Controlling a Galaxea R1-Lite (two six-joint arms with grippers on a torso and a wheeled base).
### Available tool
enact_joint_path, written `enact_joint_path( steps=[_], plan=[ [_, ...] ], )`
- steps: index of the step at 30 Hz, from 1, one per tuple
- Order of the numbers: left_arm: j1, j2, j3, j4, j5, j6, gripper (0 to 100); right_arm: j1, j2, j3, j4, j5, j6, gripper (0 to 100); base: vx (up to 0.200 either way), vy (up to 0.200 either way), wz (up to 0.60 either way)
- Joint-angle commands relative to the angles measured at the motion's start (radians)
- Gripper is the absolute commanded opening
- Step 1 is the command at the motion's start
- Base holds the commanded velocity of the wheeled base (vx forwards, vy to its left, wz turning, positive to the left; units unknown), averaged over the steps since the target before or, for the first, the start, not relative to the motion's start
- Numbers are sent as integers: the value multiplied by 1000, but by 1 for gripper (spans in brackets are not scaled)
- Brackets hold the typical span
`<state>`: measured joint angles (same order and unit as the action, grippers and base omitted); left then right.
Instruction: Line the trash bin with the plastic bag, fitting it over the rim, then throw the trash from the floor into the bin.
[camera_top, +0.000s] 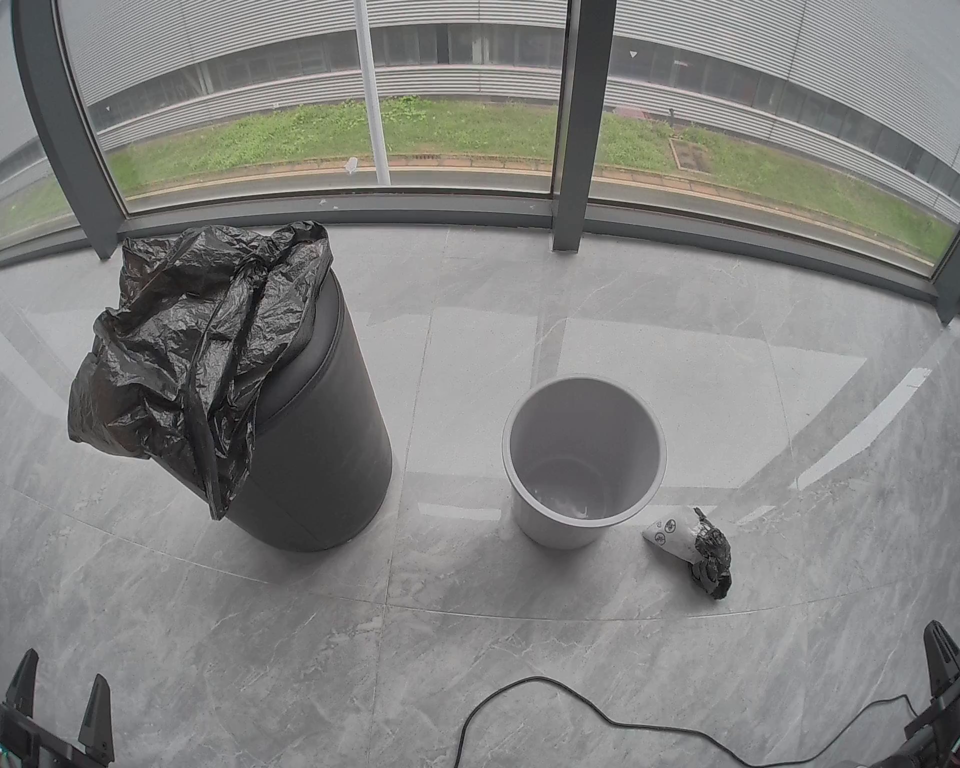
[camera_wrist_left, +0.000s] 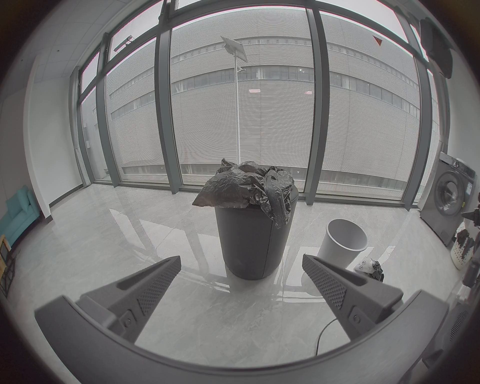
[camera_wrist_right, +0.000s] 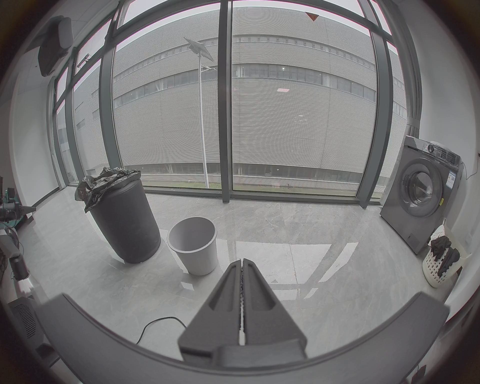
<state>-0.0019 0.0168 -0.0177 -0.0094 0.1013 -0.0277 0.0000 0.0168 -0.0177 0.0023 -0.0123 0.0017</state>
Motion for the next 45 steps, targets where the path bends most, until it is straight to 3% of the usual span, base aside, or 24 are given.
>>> enact_joint_path(
  steps=[1, 16, 25, 34, 45],
  plan=[
    [0, -17, 18, 0, 0, 2, 100, 0, -14, 16, 1, 0, 0, 0, 200, 0, 0],
    [0, -17, 18, 5, -6, 17, 100, 0, -14, 16, -1, 2, 0, 0, 40, 160, 0],
    [0, -17, 18, 8, -9, 22, 100, 0, -11, 15, 1, 3, -9, 0, 67, 0, 0],
    [-1, -17, 18, 11, -32, 32, 100, 2, -8, 15, 1, 3, 0, 0, 200, 0, 0],
    [-3, -3, 16, 14, -34, 31, 100, 2, -12, 16, -1, 2, 3, 0, 0, 0, 0]
  ],
)
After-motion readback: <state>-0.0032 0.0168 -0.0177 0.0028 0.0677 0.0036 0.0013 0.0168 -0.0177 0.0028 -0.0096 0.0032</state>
